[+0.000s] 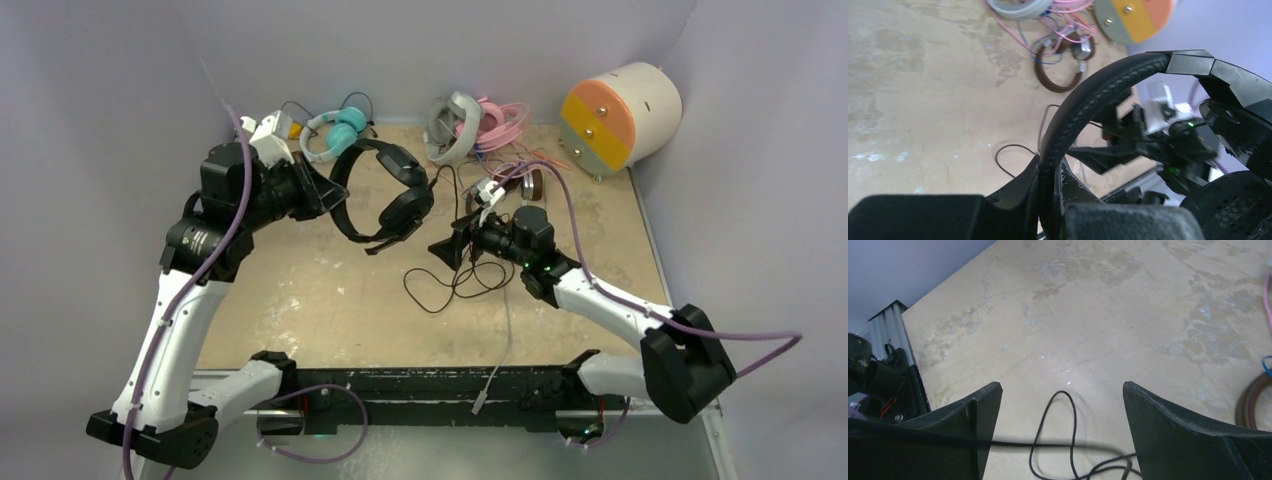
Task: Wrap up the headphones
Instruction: Wrap the headphones cable around the headphones.
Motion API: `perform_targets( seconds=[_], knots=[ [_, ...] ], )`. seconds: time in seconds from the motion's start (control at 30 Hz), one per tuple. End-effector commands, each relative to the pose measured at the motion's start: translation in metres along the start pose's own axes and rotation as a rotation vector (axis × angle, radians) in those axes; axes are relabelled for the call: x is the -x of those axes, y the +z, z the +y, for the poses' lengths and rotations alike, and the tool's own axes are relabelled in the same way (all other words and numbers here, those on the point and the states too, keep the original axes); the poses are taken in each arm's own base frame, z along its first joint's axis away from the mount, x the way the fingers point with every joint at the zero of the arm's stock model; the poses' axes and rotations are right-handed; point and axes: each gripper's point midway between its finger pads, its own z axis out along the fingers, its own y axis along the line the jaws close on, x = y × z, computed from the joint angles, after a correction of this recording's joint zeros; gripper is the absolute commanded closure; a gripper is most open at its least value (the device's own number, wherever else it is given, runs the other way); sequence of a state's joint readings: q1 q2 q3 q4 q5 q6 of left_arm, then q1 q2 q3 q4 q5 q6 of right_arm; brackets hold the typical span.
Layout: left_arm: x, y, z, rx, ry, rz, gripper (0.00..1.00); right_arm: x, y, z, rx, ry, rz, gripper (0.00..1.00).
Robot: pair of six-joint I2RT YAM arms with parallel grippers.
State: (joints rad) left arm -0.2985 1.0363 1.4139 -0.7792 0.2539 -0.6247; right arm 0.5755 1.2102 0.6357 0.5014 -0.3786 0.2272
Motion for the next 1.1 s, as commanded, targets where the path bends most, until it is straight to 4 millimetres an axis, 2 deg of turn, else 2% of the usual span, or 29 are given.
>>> perform_targets(
  seconds=[0.0, 0.07, 0.17, 0.37, 0.47, 0.53, 0.57, 0.7, 0.9, 1.0, 1.07],
  knots=[
    [0.004, -0.030, -0.049, -0.220, 0.013, 0.011, 1.00, 0.043, 0.011, 0.030, 0.186, -0.089, -0.139, 0.10],
    [0.000, -0.032, -0.055, -0.251, 0.012, 0.036, 1.00, 0.044, 0.011, 0.036, 0.217, -0.064, -0.147, 0.20],
    [-0.006, -0.030, -0.052, -0.251, 0.023, 0.054, 1.00, 0.053, 0.006, 0.037, 0.197, -0.059, -0.180, 0.35],
    [-0.012, -0.020, -0.026, -0.158, 0.085, 0.038, 1.00, 0.071, -0.013, 0.032, 0.102, -0.051, -0.215, 0.65],
    [-0.013, -0.016, -0.012, -0.102, 0.116, 0.030, 1.00, 0.078, -0.025, 0.034, 0.079, -0.076, -0.227, 0.87],
    [-0.014, -0.013, -0.006, -0.083, 0.138, 0.026, 1.00, 0.085, -0.033, 0.039, 0.079, -0.094, -0.236, 0.97],
    [-0.014, -0.012, -0.004, -0.076, 0.150, 0.024, 1.00, 0.094, -0.038, 0.042, 0.082, -0.115, -0.252, 1.00],
    [-0.020, -0.001, 0.003, -0.090, 0.192, 0.024, 1.00, 0.117, -0.045, 0.051, 0.083, -0.142, -0.251, 1.00],
    [-0.045, 0.016, 0.007, -0.179, 0.262, 0.087, 1.00, 0.158, -0.051, 0.051, 0.020, -0.185, -0.268, 1.00],
    [-0.053, 0.021, 0.011, -0.186, 0.292, 0.101, 1.00, 0.178, -0.049, 0.055, 0.025, -0.207, -0.272, 1.00],
    [-0.059, 0.021, 0.006, -0.228, 0.305, 0.120, 1.00, 0.185, -0.041, 0.053, 0.022, -0.200, -0.253, 1.00]
  ],
)
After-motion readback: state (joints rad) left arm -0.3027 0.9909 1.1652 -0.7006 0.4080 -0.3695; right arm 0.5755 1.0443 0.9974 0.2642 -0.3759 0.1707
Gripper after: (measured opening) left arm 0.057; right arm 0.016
